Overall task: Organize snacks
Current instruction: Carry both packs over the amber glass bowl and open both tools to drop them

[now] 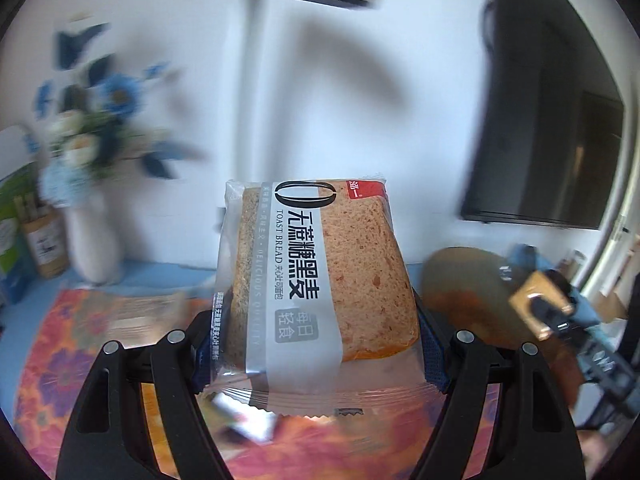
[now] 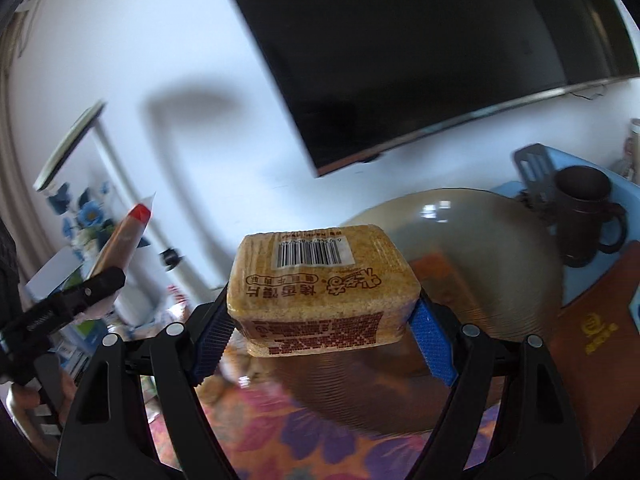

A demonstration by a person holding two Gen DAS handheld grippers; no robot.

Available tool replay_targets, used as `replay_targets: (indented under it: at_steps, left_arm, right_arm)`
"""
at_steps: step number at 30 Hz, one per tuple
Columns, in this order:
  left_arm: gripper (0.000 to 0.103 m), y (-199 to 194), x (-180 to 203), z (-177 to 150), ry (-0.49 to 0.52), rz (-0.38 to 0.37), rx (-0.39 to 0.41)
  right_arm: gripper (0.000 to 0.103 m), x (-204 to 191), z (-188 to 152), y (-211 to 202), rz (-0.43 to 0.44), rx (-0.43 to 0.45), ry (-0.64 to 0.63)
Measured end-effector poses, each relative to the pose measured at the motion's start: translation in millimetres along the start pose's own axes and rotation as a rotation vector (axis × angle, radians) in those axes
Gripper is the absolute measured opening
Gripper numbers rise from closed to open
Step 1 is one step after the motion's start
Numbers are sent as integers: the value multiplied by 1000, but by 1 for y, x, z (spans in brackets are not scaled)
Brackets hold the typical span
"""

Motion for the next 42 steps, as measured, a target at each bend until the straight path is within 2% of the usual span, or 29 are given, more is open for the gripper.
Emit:
replay_targets:
  at_steps: [8, 15, 21, 26, 28, 29, 31, 33, 35, 38, 42]
  left_arm:
    - [76, 53, 88, 2, 91, -168, -59]
    - [76, 93, 130, -2, 147, -253, -116]
    - [76, 117, 149, -11, 170, -265, -146]
    - [76, 119, 148, -14, 173, -268, -154]
    - [76, 120, 146, -13, 168, -267, -159]
    - [76, 122, 146, -14, 165, -267, -160]
    - [78, 123, 145, -13, 161, -261, -160]
    - [91, 125, 145, -13, 165, -240, -169]
    - [98, 122, 140, -9, 157, -212, -165]
    - [98, 116, 133, -3, 145, -190, -169]
    - [98, 108, 126, 0, 156, -154, -166]
  right_arm:
    - [81, 32, -6, 3, -68, 42, 34]
    - [81, 45, -1, 4, -95, 55, 50]
    - [81, 48, 0, 5, -93, 54, 58]
    - [81, 45, -1, 4, -86, 51, 56]
    - [83, 44, -1, 3, -83, 57, 51]
    - [88, 43, -1, 2, -87, 68, 49]
    - [99, 45, 1, -1, -112, 89, 52]
    - [100, 48, 2, -5, -89, 104, 68]
    - [100, 51, 2, -5, -90, 100, 91]
    - [100, 55, 2, -5, -92, 91, 108]
    - [100, 56, 2, -10, -102, 123, 116]
Point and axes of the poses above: each gripper's, at about its wrist camera, not at the fingertips, and y roughly the way its jaws point, x to its right, z to its top, the point moved 3 cm from there along y, roughly the way its jaws point, and after that the axes turned 3 degrees about -x, right-handed, at the moved point
